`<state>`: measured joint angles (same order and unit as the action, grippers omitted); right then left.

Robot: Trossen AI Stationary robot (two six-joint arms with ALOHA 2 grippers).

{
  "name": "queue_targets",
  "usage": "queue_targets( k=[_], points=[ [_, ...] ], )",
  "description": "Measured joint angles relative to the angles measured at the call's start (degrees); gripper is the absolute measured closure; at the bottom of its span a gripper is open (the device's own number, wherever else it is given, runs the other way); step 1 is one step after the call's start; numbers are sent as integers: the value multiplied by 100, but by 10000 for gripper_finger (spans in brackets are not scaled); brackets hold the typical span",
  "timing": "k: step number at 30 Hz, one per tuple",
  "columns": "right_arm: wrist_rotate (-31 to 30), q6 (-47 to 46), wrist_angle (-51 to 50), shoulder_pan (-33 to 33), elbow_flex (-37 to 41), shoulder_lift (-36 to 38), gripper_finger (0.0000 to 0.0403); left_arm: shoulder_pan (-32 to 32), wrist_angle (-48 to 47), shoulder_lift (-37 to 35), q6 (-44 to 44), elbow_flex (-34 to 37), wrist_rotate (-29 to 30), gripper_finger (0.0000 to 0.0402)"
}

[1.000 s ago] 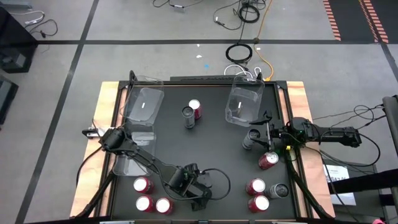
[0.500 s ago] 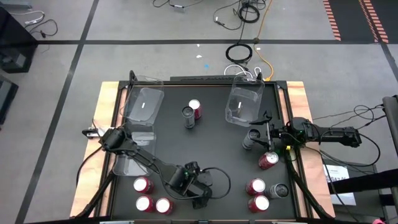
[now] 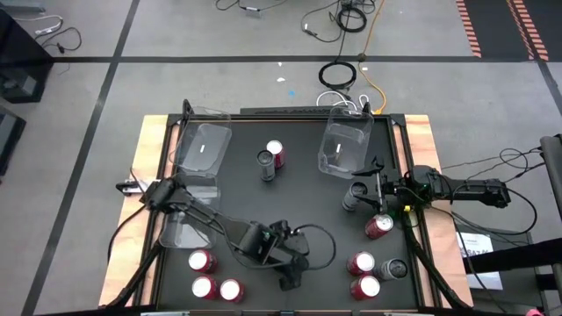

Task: Sort soda cans
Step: Move the center red soda can to the bottom middle of the table, then move the top left white soda can to the bottom middle of the table

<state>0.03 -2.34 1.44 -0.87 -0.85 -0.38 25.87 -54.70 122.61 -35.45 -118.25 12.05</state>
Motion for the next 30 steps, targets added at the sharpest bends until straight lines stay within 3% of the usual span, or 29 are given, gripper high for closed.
queue_targets(
  k=[10, 30],
  points=[
    [0, 1, -1, 1, -1, 0, 64, -449, -115, -2, 136, -547, -1, 28],
    [-163, 0, 47, 0, 0, 0, 64, -671, -140, -2, 148, -569, -61, 28]
  ],
)
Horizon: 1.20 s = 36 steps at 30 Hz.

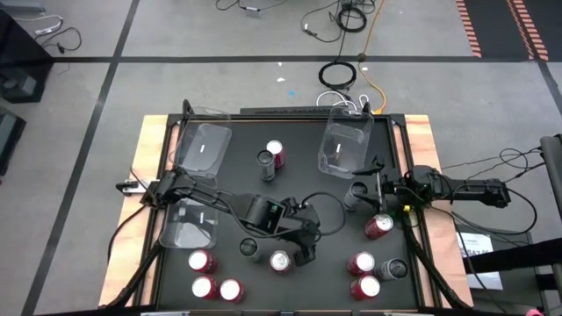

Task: Sort soda cans
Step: Move the top left white soda can to the bottom middle of the table

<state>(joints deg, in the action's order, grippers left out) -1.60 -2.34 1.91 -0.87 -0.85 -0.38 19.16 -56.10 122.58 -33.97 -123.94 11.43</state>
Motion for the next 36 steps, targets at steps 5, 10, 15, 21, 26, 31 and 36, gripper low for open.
queue_targets(
  k=[5, 10, 15, 21, 26, 31, 36],
  points=[
    [7, -287, 40, -1, -1, 0, 64, -2, -24, -2, 38, 0, -113, 28],
    [8, -1009, 871, -1, 0, -1, 64, -2, -26, -4, 37, 0, -115, 28],
    [-129, -1199, 1599, -1, -193, -12, 64, -6, -20, -4, 350, 0, -71, 28],
    [-169, -1192, 201, -1, -1383, -749, 64, 48, 30, -75, 828, 2, 133, 28],
    [-168, -1075, -437, -1, -2616, -2110, 64, 76, 125, -72, 1462, 7, -485, 28],
    [-170, -1046, -1172, 0, -3880, -3738, 64, 35, 31, -132, 1700, 153, 205, 28],
    [-524, -1347, -1983, 127, -5161, -5140, 64, -2, -45, -580, 1977, 698, 879, 28]
  ],
)
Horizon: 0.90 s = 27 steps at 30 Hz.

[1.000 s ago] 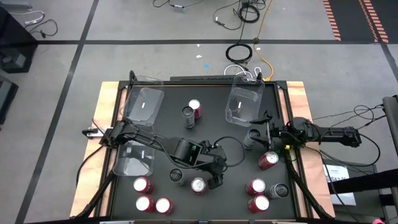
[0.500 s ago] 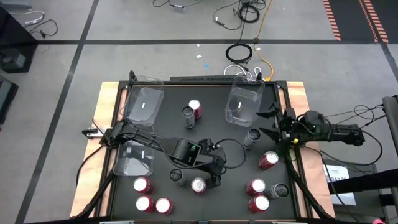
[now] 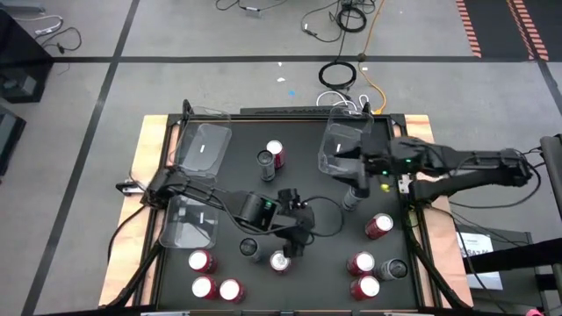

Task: Sort soda cans
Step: Move the top left white soda can to the bottom middle of the table

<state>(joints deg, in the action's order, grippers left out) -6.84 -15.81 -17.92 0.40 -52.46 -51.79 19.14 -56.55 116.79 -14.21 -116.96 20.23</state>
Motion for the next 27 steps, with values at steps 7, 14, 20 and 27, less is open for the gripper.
queue_targets(
  k=[7, 14, 20, 27],
  points=[
    [-526, -252, -844, 138, -1609, -1412, 64, -235, 1135, -1501, 582, 2067, -348, 28],
    [-532, -516, -641, 86, -2468, -2655, 64, -514, 2058, -3617, 503, 4560, -711, 28],
    [-550, -539, -212, -150, -2850, -3535, 64, -679, 2385, -5258, 254, 5822, -717, 28],
    [-484, -721, -22, -415, -3231, -4290, 64, -802, 2768, -6577, 81, 6898, -718, 28]
  ],
)
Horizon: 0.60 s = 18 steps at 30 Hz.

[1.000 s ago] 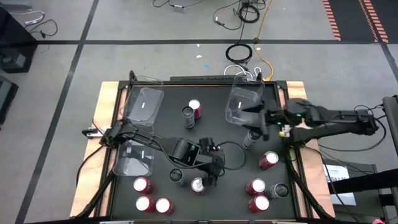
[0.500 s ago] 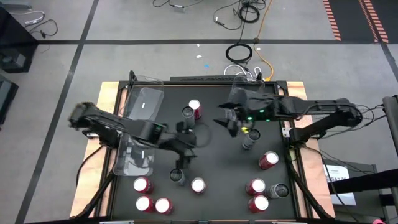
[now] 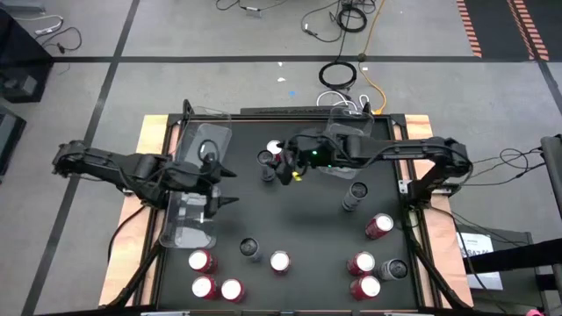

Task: Sort soda cans
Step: Move the top left white soda can to the bottom middle of the table

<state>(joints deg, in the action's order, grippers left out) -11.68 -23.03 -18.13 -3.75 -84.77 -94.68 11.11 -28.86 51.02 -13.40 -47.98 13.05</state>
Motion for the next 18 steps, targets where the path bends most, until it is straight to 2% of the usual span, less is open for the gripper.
queue_targets(
  k=[4, 10, 18],
  points=[
    [0, 6, -106, -82, -9, -289, 64, -29, 136, -405, -131, 378, -14, 28],
    [0, -354, -327, -148, -9, -695, 64, -28, 197, -527, -338, 520, -41, 28],
    [-186, 371, -235, -122, 73, -908, 64, -22, 179, -505, -740, 530, -76, 28]
  ],
)
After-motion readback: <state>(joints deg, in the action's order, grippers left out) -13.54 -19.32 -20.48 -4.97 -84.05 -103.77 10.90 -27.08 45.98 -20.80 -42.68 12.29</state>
